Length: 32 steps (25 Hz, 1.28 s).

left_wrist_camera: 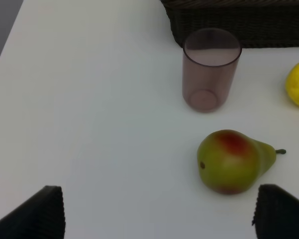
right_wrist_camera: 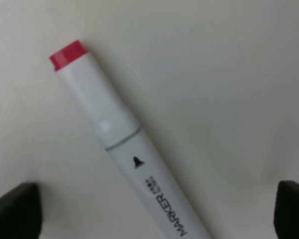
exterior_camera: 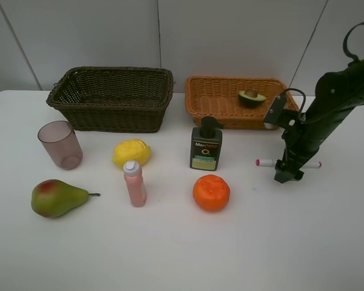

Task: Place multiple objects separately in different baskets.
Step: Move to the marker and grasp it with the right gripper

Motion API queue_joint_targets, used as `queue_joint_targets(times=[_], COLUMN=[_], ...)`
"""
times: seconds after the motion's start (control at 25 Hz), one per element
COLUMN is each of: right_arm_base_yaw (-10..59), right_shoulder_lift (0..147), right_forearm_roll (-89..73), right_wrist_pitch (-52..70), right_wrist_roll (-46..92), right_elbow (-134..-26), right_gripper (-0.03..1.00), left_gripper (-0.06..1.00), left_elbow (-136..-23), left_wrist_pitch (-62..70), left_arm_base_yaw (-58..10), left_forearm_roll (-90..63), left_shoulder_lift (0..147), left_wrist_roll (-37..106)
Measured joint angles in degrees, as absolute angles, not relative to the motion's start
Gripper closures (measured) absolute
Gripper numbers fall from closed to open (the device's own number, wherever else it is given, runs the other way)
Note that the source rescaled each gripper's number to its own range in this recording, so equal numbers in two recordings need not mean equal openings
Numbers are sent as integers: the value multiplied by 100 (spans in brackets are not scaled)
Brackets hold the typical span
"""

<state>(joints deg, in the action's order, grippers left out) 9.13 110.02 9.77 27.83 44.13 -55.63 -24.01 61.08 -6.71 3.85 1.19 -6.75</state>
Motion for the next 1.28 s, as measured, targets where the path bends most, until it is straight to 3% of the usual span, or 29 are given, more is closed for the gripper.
queue_joint_targets(times=[1.28], right_arm_base_yaw=[913], right_shoulder_lift=[11099], right_forearm_roll=[166], right_wrist_pitch=[3203], right_wrist_roll=[4941], right_elbow=[-5592], right_gripper=[-2], left_gripper=[-5], left_elbow=[-2401], left_wrist_pitch=[6108], left_arm_base_yaw=[-671], left_forearm_roll=[385], left_shoulder_lift=[119], left_wrist_roll=[-675])
